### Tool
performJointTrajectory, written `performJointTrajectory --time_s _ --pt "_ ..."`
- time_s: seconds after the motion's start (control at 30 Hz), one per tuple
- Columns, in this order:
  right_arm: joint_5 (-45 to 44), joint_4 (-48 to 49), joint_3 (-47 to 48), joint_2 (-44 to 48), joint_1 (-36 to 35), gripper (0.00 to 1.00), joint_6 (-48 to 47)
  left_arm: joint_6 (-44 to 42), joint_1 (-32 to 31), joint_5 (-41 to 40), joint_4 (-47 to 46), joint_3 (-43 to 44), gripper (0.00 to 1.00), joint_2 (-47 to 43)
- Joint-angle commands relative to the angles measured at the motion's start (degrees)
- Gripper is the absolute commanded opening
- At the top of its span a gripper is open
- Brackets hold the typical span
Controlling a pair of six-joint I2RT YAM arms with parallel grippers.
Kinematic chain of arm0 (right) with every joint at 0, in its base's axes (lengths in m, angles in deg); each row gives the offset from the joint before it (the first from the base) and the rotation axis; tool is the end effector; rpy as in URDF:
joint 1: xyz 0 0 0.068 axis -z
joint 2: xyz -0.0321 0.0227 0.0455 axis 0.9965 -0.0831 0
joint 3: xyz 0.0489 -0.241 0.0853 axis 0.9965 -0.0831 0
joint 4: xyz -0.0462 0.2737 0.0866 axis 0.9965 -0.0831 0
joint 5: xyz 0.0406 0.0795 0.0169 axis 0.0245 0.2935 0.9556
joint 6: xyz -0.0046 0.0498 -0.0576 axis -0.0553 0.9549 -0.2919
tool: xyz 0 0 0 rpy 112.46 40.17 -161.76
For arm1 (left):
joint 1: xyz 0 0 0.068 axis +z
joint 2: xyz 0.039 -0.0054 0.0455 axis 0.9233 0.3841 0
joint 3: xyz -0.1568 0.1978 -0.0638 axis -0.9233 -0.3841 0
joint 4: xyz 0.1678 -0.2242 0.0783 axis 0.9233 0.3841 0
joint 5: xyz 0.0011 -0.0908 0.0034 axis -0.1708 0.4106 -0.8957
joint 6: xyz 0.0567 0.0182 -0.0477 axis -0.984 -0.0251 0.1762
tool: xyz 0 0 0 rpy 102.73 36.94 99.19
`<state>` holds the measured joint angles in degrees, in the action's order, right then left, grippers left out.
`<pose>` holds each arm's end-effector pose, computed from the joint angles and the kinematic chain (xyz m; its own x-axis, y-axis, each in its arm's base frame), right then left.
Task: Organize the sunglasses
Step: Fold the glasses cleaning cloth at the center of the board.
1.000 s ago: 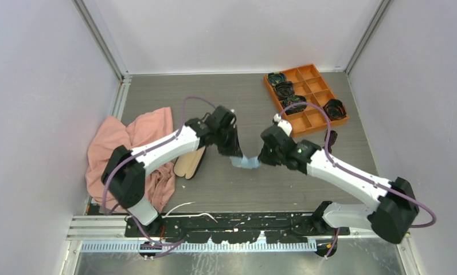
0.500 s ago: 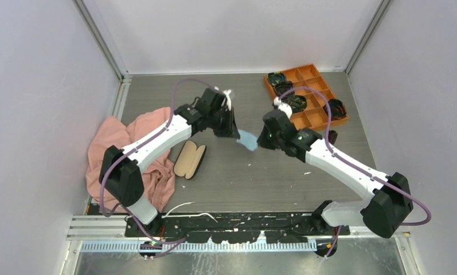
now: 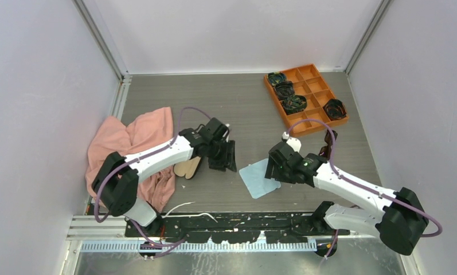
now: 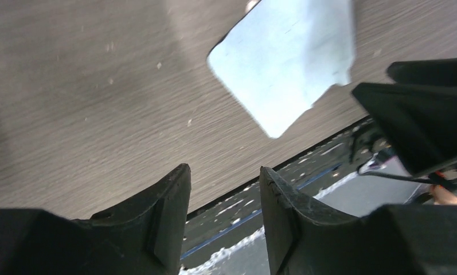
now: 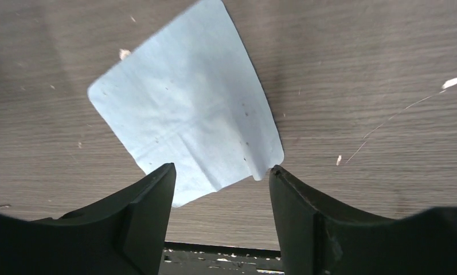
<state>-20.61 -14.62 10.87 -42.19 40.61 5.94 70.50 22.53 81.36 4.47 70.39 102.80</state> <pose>0.1802 0.1577 0.1473 -0.8753 0.2029 -0.4389 0.1099 0.9674 0.2280 0.2322 -0.2544 0.1632 -0.9827 0.0540 -0.1773 0.1329 0.8720 -0.4712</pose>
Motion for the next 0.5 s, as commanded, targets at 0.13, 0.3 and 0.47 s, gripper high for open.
performJointTrajectory --time_s 0.13,0.3,0.47 --pt "-6.43 -1.69 7.96 -2.11 -0.01 0.68 -3.15 0.69 -2.23 -2.86 1.09 7.21 0.48 2.58" --pt "-6.17 -0.66 7.39 -2.83 0.02 0.68 -2.43 6.84 -7.12 -7.70 1.01 8.17 0.51 6.43" --pt "-4.57 -1.87 6.53 0.45 1.72 0.68 -2.07 12.24 -15.15 -18.12 0.63 10.47 0.50 6.87"
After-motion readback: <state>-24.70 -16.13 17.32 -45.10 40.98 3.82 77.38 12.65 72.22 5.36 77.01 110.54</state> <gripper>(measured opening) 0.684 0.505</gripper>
